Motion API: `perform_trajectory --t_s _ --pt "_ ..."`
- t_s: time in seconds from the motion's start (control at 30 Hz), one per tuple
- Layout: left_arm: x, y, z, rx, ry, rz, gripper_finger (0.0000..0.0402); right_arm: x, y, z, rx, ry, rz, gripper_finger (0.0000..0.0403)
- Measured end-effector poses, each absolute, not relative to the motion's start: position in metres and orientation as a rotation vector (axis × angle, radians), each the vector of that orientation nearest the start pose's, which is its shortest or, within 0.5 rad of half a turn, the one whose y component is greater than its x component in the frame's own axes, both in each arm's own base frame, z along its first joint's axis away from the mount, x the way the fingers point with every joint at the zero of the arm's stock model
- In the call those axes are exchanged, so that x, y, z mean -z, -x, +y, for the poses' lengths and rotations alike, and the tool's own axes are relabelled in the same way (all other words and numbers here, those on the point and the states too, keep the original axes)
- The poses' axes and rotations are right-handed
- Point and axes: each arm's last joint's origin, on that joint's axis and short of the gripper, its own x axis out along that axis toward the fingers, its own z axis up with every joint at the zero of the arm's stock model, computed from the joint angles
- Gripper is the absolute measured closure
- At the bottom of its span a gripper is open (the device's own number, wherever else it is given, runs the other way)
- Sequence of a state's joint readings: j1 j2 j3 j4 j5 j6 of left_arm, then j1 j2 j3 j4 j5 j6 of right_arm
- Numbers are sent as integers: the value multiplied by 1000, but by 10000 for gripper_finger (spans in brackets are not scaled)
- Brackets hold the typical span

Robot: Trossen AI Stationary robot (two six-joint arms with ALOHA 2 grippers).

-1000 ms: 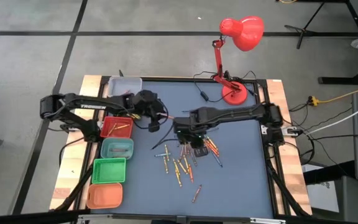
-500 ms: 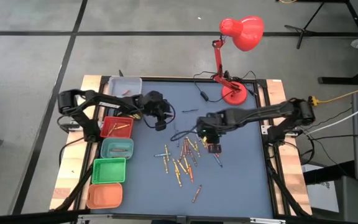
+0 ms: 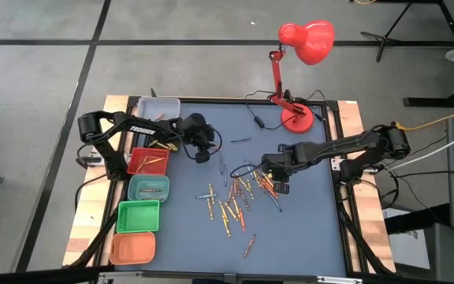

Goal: Sort crayons
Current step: Put the orange crayon into the transparent bin

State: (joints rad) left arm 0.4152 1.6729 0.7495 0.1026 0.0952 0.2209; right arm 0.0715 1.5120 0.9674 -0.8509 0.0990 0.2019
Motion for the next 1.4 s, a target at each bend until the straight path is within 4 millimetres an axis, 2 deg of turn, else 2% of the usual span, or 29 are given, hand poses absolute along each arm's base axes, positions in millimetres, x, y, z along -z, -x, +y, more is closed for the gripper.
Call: perform_trajectory --t_s 0.2,0.63,0.93,1.4 --pt "-130 -283 121 -196 -6 862 319 -186 -258 16 184 -76 1381 285" --pt "-103 -283 125 -180 23 947 319 -186 -261 16 179 -83 1349 285" --pt "-101 -282 124 -183 33 965 320 -186 -262 16 187 -98 1337 285" --pt "-103 -281 124 -189 34 967 397 -186 -263 17 331 -285 1299 285"
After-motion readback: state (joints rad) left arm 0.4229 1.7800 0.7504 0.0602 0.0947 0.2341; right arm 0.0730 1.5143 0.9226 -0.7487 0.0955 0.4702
